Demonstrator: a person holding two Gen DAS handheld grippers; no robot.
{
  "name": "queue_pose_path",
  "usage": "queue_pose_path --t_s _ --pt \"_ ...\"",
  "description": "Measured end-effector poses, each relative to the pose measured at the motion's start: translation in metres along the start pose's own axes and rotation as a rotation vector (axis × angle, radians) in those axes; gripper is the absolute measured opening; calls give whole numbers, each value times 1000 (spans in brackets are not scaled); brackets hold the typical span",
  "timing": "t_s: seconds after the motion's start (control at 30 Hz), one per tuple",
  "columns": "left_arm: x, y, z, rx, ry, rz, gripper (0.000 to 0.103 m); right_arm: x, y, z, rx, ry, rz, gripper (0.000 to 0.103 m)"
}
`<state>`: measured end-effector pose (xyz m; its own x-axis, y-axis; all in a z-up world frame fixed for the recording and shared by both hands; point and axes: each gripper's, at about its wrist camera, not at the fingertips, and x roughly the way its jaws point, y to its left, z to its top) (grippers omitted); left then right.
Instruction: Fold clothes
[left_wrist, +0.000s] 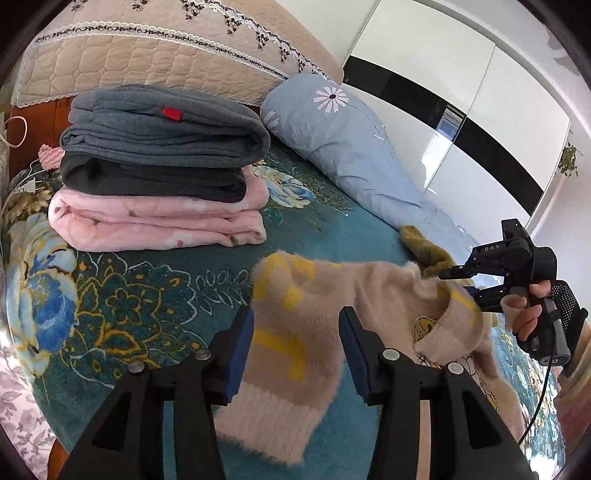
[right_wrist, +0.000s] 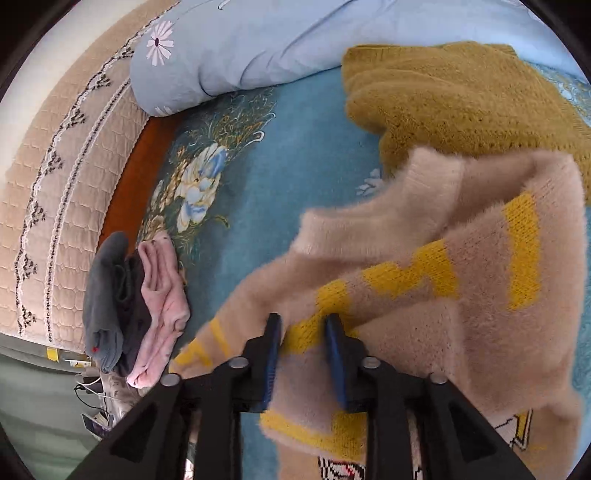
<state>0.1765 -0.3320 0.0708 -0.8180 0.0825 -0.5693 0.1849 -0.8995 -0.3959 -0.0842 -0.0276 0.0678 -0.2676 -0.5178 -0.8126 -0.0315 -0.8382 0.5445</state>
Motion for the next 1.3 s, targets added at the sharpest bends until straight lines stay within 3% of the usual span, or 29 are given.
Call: queue_pose_path --t_s 0.07,0.33,0.47,0.6,0.67,0.8,0.83,0.93,1.03,1.13,1.23,1.3 --pt "1 2 0 -10 7 -2 49 -10 2 -1 -29 -17 34 51" --pt "4 -4 -3 10 22 1 49 -85 10 -37 -265 -169 -5 57" --pt "4 -4 -4 9 21 5 49 -61 -10 -58 -188 -91 89 57" --pt "1 0 -4 2 18 9 49 -31 1 -58 -84 -54 218 57" --pt "0 2 -3 -1 13 11 49 -16 15 -55 -55 -52 199 57" --pt "1 6 -2 -17 23 -1 50 7 35 -53 -51 -65 40 57" --pt "2 7 -2 -21 29 -2 50 10 37 -53 -50 -77 -12 56" --pt "4 12 -1 -39 43 -7 50 21 38 -53 -13 -79 -117 29" --pt "3 18 0 -67 44 -10 51 28 33 -51 86 -13 -125 12" --pt "3 24 1 -96 47 -15 53 14 45 -45 74 -58 -13 12" --pt "2 27 1 -110 45 -15 54 -24 60 -44 13 -243 191 11" --pt "3 28 1 -115 48 -15 54 -39 61 -48 -7 -373 242 12"
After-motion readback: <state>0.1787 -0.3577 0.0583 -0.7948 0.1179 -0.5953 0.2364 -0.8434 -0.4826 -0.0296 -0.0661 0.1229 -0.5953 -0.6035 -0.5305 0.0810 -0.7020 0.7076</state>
